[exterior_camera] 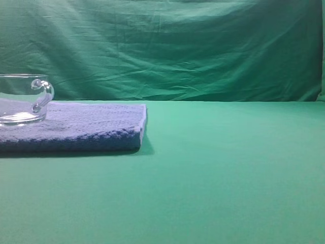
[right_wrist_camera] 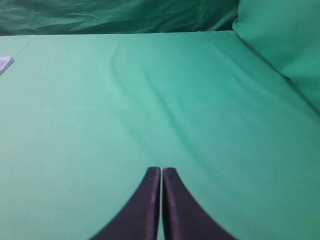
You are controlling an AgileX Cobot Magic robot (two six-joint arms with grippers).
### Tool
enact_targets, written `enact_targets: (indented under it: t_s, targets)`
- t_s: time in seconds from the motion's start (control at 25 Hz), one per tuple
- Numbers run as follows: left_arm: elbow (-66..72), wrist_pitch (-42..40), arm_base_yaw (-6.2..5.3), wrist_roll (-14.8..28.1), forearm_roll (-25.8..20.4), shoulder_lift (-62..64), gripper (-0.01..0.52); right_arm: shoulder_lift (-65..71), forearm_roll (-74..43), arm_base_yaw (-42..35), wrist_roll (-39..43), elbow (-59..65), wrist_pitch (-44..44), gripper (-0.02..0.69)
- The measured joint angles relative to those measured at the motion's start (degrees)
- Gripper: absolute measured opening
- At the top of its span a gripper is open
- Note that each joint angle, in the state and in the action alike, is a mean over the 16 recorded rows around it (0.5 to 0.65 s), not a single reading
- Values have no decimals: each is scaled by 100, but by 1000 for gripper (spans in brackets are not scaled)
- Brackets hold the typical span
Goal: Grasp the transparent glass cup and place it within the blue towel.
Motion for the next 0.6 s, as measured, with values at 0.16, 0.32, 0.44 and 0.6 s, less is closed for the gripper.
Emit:
enact_targets:
  t_s: [0.16, 0.32, 0.44, 0.6]
  targets:
    - [0, 0, 0, 0, 0, 0, 0, 0, 0, 0, 0, 0, 3, 0]
    - [0, 0, 0, 0, 0, 0, 0, 0, 0, 0, -1, 0, 4, 0]
    - [0, 0, 0, 0, 0, 0, 0, 0, 0, 0, -3, 0, 4, 0]
    - [0, 0, 0, 0, 0, 0, 0, 0, 0, 0, -4, 0, 4, 0]
